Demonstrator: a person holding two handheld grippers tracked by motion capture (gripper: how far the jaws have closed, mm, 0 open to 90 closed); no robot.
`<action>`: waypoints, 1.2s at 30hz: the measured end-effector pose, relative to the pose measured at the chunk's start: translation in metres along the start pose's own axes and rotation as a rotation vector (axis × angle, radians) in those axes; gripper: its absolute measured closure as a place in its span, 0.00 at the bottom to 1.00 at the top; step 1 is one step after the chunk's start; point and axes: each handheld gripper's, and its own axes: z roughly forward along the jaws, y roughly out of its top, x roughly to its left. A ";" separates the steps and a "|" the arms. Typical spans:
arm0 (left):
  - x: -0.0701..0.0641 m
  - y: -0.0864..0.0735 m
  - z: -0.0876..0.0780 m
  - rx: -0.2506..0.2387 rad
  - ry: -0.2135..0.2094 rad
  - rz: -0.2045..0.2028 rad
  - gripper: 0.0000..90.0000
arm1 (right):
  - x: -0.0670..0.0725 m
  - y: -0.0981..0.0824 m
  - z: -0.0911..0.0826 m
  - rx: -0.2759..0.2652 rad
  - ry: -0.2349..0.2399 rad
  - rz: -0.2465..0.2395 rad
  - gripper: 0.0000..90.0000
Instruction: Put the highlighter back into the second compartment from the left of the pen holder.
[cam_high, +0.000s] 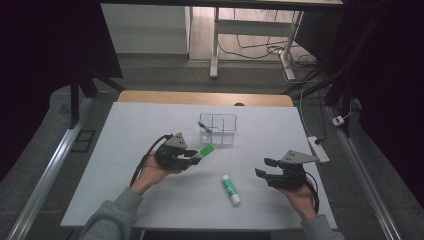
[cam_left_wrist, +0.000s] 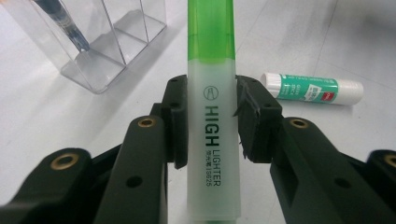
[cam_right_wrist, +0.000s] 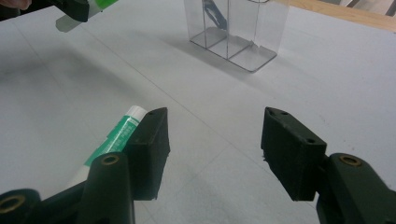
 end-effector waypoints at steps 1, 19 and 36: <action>0.000 0.000 0.000 -0.002 0.003 0.000 0.73 | 0.000 0.000 0.000 0.001 -0.001 -0.002 0.46; -0.010 0.007 0.000 -0.056 -0.005 0.022 0.73 | 0.010 0.005 0.006 -0.020 0.015 -0.016 0.43; -0.020 0.013 0.006 -0.065 -0.018 0.046 0.73 | 0.027 0.018 0.023 -0.047 0.061 -0.026 0.43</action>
